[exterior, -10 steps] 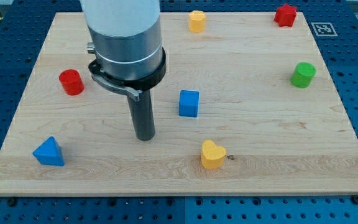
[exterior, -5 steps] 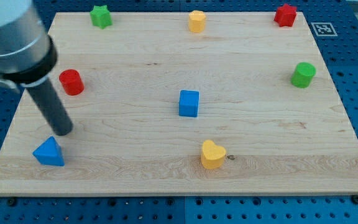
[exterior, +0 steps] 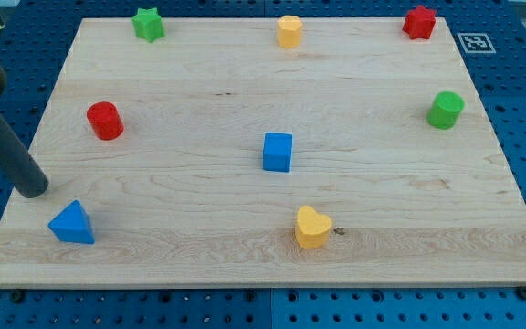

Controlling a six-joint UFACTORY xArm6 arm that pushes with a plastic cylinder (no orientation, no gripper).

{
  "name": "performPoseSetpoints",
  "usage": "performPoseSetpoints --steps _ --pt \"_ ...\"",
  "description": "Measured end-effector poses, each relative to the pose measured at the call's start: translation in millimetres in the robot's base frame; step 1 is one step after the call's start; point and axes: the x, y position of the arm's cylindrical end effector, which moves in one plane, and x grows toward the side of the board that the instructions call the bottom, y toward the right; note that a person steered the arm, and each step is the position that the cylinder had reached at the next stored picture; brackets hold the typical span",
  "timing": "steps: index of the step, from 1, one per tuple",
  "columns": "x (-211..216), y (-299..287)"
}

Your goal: Move blue triangle left diagonally towards blue cube

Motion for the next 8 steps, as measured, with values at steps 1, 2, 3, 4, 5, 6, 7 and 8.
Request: performPoseSetpoints --steps 1,2,3,4,5,6,7,8 --pt "2 -13" --pt "6 -19" --pt "40 -14" --pt "65 -7" --pt "65 14" --pt "65 25" --pt "65 25" --pt "65 33"
